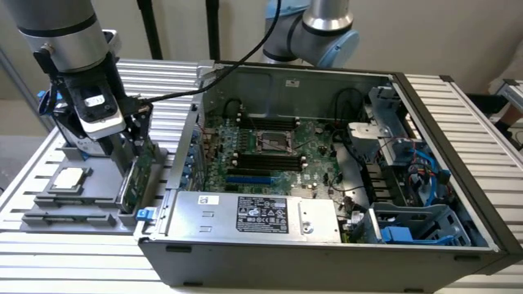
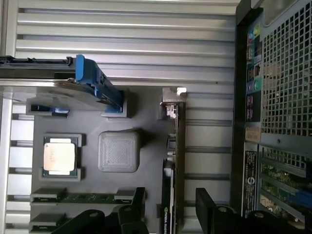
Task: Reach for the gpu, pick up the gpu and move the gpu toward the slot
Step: 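Pick up the gpu and move the gpu toward the slot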
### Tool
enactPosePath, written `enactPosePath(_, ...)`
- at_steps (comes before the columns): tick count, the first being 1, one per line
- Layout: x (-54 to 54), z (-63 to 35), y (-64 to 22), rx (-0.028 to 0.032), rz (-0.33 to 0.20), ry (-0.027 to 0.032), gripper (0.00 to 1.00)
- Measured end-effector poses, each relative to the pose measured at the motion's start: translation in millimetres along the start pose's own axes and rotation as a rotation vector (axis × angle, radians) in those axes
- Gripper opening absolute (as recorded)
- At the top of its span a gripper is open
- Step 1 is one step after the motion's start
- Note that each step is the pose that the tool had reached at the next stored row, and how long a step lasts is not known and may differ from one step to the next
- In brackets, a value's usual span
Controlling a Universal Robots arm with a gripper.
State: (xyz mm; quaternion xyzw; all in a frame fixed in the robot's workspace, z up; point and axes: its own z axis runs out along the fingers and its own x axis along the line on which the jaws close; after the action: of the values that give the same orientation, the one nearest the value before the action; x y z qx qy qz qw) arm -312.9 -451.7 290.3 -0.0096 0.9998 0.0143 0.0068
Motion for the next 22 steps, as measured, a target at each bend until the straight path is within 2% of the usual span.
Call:
enactPosePath(10,0.2,18.1,-3.2,0.0024,0.008,-0.0127,0.54)
enactPosePath(22,0.9,40.0,-3.1,0.0034,0.015,-0.0155,0.54)
